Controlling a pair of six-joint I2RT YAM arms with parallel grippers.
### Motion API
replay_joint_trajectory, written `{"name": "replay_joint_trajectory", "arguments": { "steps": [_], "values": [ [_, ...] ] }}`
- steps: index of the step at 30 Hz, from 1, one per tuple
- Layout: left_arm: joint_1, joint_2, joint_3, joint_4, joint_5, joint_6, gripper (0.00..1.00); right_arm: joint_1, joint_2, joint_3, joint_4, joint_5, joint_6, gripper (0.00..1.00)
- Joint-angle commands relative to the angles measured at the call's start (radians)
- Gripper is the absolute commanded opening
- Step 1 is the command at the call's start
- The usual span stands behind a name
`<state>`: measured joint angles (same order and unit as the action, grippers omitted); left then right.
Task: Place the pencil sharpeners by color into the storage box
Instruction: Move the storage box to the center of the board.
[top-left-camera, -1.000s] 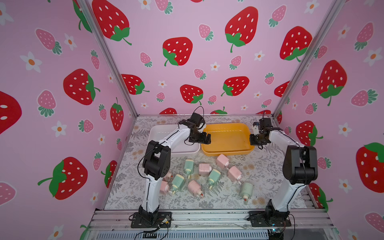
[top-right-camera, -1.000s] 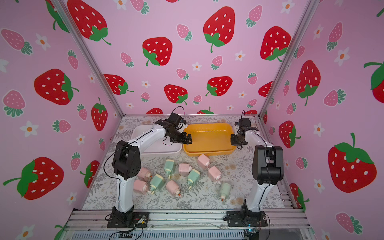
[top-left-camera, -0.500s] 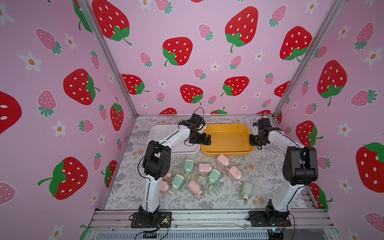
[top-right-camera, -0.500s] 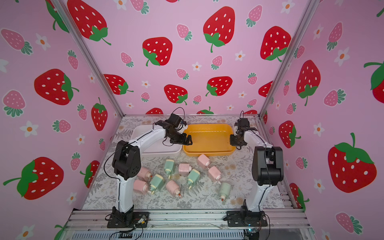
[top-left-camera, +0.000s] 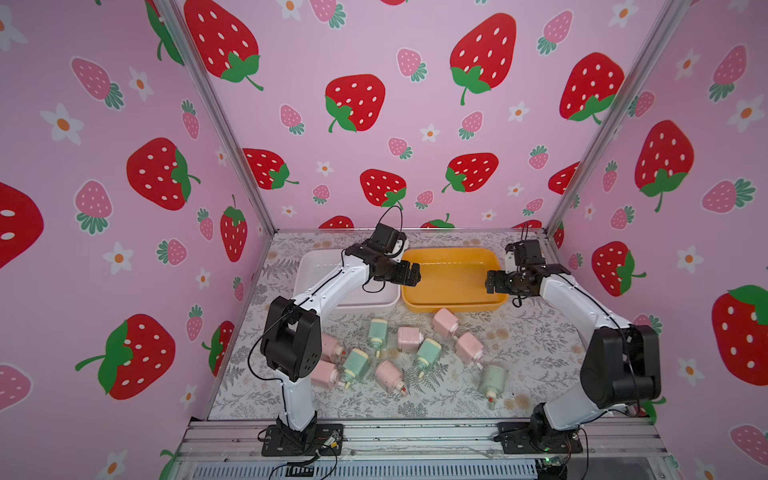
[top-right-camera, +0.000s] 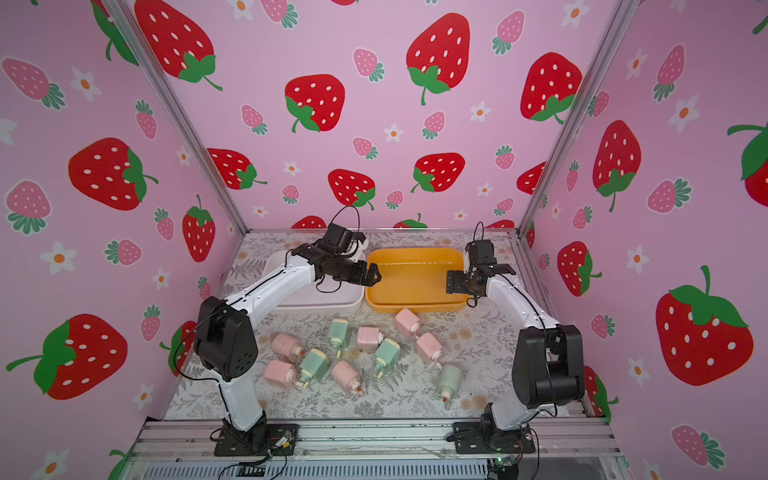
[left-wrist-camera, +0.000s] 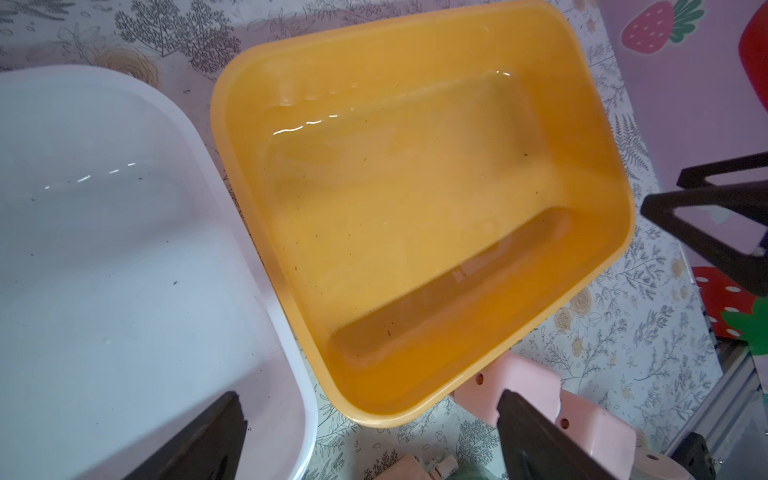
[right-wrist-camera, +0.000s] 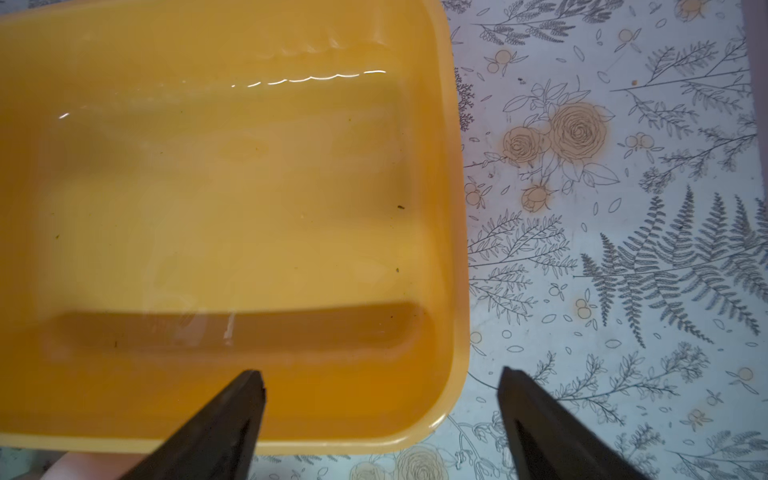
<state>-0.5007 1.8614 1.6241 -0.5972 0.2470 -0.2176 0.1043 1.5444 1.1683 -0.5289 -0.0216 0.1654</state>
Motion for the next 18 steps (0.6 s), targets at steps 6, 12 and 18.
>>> {"name": "replay_joint_trajectory", "arguments": {
  "steps": [6,12,18],
  "values": [
    [-0.037,-0.125,-0.128,0.063,-0.014,0.033,1.0,0.113,-0.203,-0.147,-0.001,-0.046,0.126,1.0],
    [-0.076,-0.201,-0.24,0.13,-0.006,0.038,1.0,0.161,-0.327,-0.227,-0.017,-0.123,0.169,1.0],
    [-0.131,-0.281,-0.323,0.106,-0.04,0.145,1.0,0.222,-0.43,-0.304,-0.062,-0.192,0.22,0.98]
  ]
}}
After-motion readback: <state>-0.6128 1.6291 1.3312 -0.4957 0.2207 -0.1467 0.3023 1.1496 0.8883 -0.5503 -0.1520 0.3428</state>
